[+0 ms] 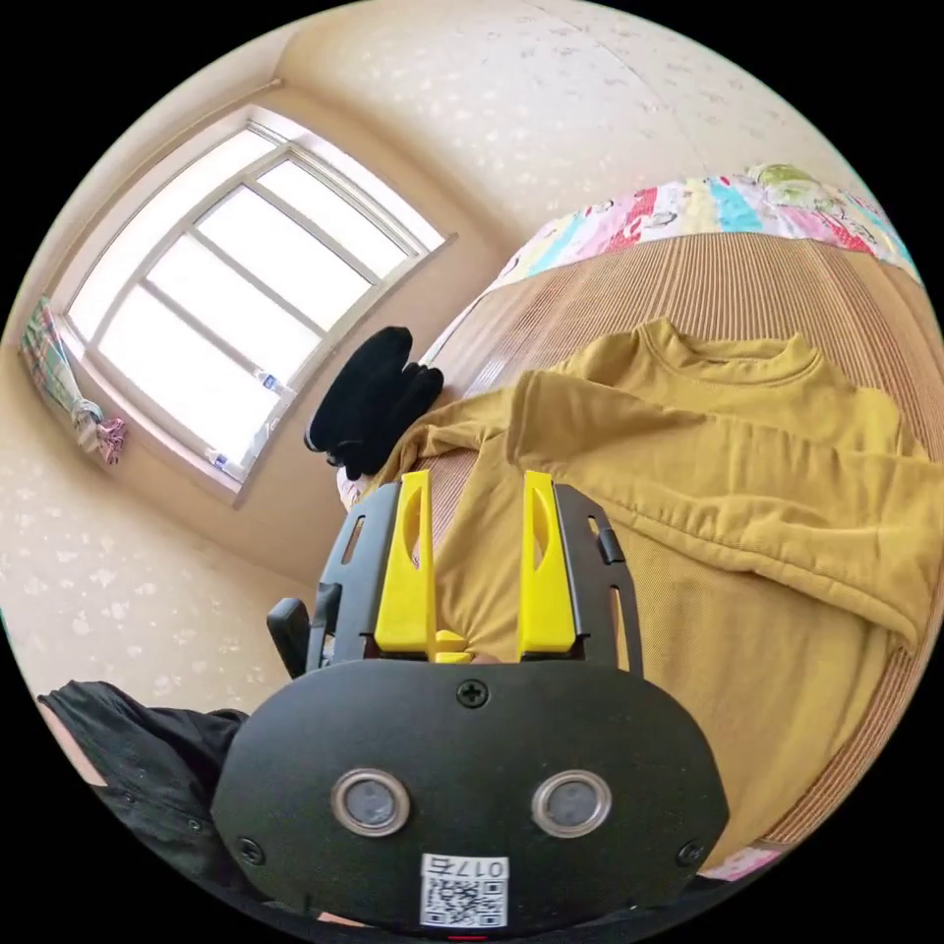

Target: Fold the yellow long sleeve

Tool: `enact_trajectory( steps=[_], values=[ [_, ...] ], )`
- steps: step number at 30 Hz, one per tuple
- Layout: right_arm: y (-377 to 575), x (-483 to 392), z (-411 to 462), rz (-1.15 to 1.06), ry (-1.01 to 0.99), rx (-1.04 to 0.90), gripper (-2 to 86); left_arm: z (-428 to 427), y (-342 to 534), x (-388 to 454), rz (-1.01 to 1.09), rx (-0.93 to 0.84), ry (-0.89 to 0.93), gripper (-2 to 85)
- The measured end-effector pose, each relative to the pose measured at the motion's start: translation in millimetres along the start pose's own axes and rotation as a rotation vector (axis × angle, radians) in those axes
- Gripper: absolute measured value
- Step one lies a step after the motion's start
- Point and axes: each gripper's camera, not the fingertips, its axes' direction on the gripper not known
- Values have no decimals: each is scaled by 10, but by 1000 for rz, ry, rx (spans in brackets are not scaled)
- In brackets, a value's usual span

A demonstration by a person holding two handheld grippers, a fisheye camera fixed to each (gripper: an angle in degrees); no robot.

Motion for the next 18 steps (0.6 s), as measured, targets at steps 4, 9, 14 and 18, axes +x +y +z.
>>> enact_trajectory(
  steps=[4,9,14,18],
  values=[
    [204,-89,5,-28,131,46,128,-19,-13,-49,-5,-4,3,49],
    [191,-75,-541,-76,737,172,124,-36,-50,-125,-17,-22,5,42],
    [296,761,-588,116,958,-26,119,-74,-37,-171,-17,-23,8,38],
    [99,714,-580,113,984,-77,113,-115,-2,-199,-26,-13,8,39]
  ],
)
